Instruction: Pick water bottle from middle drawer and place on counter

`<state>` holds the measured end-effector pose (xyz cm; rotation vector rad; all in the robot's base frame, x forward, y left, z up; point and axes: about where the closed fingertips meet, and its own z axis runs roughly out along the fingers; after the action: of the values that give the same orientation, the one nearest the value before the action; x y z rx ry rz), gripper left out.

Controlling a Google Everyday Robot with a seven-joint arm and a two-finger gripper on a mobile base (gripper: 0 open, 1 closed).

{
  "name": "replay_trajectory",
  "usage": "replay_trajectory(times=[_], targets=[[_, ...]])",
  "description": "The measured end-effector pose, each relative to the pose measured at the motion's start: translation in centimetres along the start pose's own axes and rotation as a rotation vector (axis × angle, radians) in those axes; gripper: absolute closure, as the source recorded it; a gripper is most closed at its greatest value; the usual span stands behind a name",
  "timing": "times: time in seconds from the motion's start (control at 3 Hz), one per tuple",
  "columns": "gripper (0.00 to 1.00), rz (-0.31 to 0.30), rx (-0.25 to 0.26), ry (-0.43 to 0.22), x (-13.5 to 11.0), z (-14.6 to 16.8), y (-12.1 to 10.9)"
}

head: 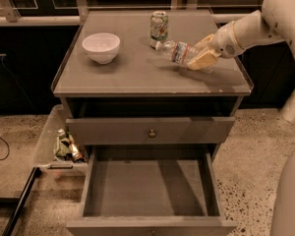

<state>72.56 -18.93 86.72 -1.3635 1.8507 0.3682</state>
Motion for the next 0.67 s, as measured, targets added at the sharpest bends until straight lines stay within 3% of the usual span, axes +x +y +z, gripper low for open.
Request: replay_trajectory(times=[0.33, 0.67], targets=[[0.14, 0.0, 0.0, 0.0, 0.0, 0.0, 0.0], [0.0, 0.0, 0.0, 0.0, 0.0, 0.01, 0.0]])
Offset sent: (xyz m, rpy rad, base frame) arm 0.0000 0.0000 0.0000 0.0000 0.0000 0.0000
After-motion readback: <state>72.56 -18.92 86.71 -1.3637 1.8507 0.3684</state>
